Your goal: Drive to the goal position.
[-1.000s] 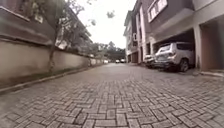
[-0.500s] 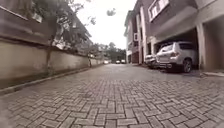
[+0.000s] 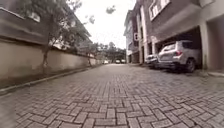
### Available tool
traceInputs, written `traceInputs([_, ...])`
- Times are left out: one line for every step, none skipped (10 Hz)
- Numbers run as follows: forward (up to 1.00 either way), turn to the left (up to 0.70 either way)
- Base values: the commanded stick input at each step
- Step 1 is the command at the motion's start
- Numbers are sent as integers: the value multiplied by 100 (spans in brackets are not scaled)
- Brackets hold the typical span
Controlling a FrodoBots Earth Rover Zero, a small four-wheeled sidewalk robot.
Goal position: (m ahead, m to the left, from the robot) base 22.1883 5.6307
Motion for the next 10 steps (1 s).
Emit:
traceInputs([50, 0])
traceInputs([50, 0])
traceInputs([50, 0])
traceInputs([50, 0])
traceInputs([50, 0])
traceInputs([50, 0])
traceInputs([50, 0])
traceInputs([50, 0])
traceInputs([50, 0])
traceInputs([50, 0])
